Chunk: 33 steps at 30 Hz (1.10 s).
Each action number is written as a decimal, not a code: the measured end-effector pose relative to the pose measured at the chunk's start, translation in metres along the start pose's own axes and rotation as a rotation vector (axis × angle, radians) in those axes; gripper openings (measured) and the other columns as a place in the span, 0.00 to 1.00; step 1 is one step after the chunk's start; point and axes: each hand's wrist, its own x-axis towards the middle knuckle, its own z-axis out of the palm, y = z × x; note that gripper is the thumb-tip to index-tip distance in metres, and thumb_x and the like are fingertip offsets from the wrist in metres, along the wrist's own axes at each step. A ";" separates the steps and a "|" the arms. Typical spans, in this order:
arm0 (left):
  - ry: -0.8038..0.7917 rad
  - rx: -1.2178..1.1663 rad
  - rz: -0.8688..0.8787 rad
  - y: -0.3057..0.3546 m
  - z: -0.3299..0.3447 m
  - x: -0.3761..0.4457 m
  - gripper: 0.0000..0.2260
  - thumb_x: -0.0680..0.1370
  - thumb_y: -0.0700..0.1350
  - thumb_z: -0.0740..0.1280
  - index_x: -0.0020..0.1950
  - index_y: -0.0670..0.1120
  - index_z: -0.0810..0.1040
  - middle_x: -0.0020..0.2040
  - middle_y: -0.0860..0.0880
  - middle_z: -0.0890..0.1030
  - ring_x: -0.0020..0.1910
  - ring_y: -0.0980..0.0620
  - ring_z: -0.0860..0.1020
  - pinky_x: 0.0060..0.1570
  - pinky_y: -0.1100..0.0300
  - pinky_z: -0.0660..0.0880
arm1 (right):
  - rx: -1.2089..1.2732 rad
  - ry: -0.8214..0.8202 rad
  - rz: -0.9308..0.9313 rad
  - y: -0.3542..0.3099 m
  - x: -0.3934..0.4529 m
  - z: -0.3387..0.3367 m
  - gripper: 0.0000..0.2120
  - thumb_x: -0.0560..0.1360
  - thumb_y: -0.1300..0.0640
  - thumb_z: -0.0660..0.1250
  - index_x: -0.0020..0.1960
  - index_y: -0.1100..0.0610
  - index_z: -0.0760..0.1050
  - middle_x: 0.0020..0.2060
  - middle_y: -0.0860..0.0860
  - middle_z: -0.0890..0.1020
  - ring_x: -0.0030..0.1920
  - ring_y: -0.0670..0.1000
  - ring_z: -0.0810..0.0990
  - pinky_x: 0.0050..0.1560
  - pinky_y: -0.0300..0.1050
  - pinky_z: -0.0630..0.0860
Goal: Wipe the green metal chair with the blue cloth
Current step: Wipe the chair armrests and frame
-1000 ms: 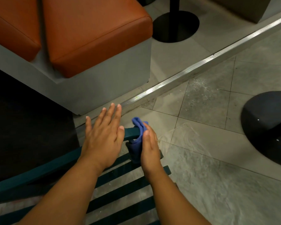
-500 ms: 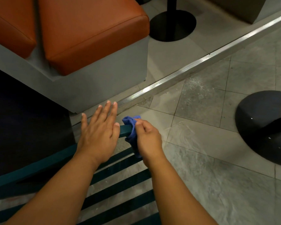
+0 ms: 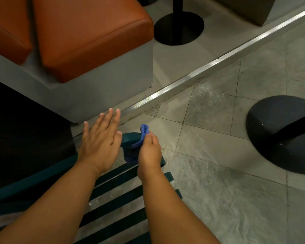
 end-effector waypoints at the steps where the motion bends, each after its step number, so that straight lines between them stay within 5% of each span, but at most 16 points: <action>1: 0.001 0.006 0.000 0.000 0.000 0.000 0.25 0.82 0.50 0.46 0.77 0.56 0.40 0.78 0.55 0.44 0.77 0.55 0.42 0.74 0.45 0.39 | -0.039 0.038 0.011 -0.004 0.001 0.000 0.15 0.79 0.49 0.54 0.60 0.42 0.75 0.55 0.54 0.80 0.54 0.54 0.79 0.58 0.55 0.76; 3: 0.002 0.017 0.002 0.001 0.001 0.000 0.25 0.82 0.50 0.46 0.77 0.55 0.40 0.79 0.54 0.44 0.77 0.54 0.43 0.74 0.45 0.39 | -0.154 0.080 -0.094 -0.009 -0.009 0.001 0.17 0.80 0.56 0.55 0.65 0.48 0.73 0.59 0.54 0.79 0.59 0.55 0.77 0.62 0.54 0.73; 6: -0.004 0.028 -0.008 0.002 0.001 0.000 0.25 0.82 0.49 0.46 0.77 0.55 0.40 0.79 0.53 0.44 0.77 0.54 0.43 0.73 0.45 0.39 | -0.360 -0.021 -0.457 -0.001 -0.043 0.001 0.19 0.80 0.62 0.56 0.69 0.52 0.70 0.71 0.45 0.66 0.74 0.45 0.58 0.74 0.39 0.54; 8: -0.013 0.051 -0.017 0.003 0.000 0.001 0.25 0.82 0.48 0.45 0.77 0.54 0.39 0.79 0.53 0.43 0.77 0.53 0.43 0.73 0.44 0.39 | -0.431 -0.083 -0.671 0.012 -0.052 -0.003 0.18 0.80 0.60 0.56 0.69 0.52 0.71 0.72 0.42 0.63 0.75 0.40 0.53 0.72 0.32 0.48; 11: -0.013 0.056 -0.025 0.003 0.000 0.001 0.25 0.81 0.49 0.45 0.77 0.54 0.40 0.79 0.53 0.43 0.77 0.54 0.43 0.74 0.44 0.39 | -0.374 -0.096 -0.750 0.021 -0.041 -0.010 0.20 0.78 0.52 0.51 0.67 0.49 0.72 0.70 0.39 0.64 0.74 0.39 0.54 0.71 0.29 0.49; 14: 0.002 0.050 -0.018 0.002 0.001 0.001 0.25 0.82 0.49 0.45 0.77 0.55 0.41 0.79 0.54 0.44 0.77 0.54 0.44 0.74 0.44 0.40 | -0.341 -0.100 -0.678 0.018 -0.026 -0.007 0.21 0.79 0.48 0.49 0.68 0.47 0.70 0.71 0.40 0.65 0.74 0.39 0.55 0.71 0.30 0.51; 16: 0.009 0.044 -0.009 0.001 0.002 0.001 0.25 0.82 0.50 0.45 0.77 0.55 0.40 0.79 0.54 0.44 0.77 0.54 0.43 0.74 0.45 0.40 | -0.288 -0.088 -0.505 0.016 -0.014 -0.008 0.22 0.79 0.44 0.48 0.67 0.46 0.71 0.69 0.45 0.71 0.70 0.44 0.65 0.71 0.41 0.61; 18: 0.015 0.041 0.004 -0.002 0.003 0.001 0.24 0.82 0.51 0.44 0.77 0.56 0.39 0.78 0.54 0.43 0.77 0.54 0.43 0.74 0.44 0.40 | -0.244 -0.094 -0.227 0.017 0.008 -0.015 0.22 0.77 0.39 0.47 0.57 0.45 0.75 0.56 0.51 0.79 0.57 0.49 0.76 0.62 0.50 0.73; 21: 0.020 0.044 0.015 -0.004 0.005 0.001 0.26 0.78 0.54 0.39 0.76 0.57 0.37 0.78 0.55 0.43 0.77 0.55 0.42 0.73 0.45 0.38 | -0.407 -0.126 0.042 0.025 0.044 -0.028 0.25 0.73 0.36 0.49 0.45 0.52 0.77 0.45 0.55 0.81 0.49 0.54 0.78 0.59 0.57 0.73; 25: 0.035 0.046 0.026 -0.005 0.007 0.002 0.27 0.77 0.54 0.39 0.77 0.56 0.38 0.79 0.55 0.44 0.77 0.53 0.43 0.73 0.45 0.39 | -0.527 -0.197 0.243 0.011 0.066 -0.030 0.19 0.78 0.44 0.54 0.43 0.55 0.77 0.45 0.58 0.82 0.51 0.58 0.78 0.58 0.51 0.73; 30: 0.016 0.066 0.016 -0.004 0.006 0.001 0.27 0.77 0.54 0.38 0.76 0.56 0.36 0.79 0.54 0.43 0.77 0.53 0.43 0.73 0.45 0.39 | -0.472 -0.090 0.302 -0.002 0.058 -0.023 0.24 0.79 0.44 0.58 0.53 0.65 0.77 0.51 0.62 0.81 0.53 0.61 0.79 0.57 0.54 0.76; 33: 0.004 0.064 0.014 -0.002 0.004 -0.001 0.26 0.78 0.53 0.38 0.76 0.56 0.36 0.78 0.54 0.42 0.77 0.53 0.42 0.73 0.45 0.38 | -0.395 -0.015 0.245 -0.016 0.034 -0.019 0.21 0.78 0.42 0.59 0.46 0.60 0.77 0.45 0.59 0.81 0.47 0.57 0.80 0.47 0.50 0.76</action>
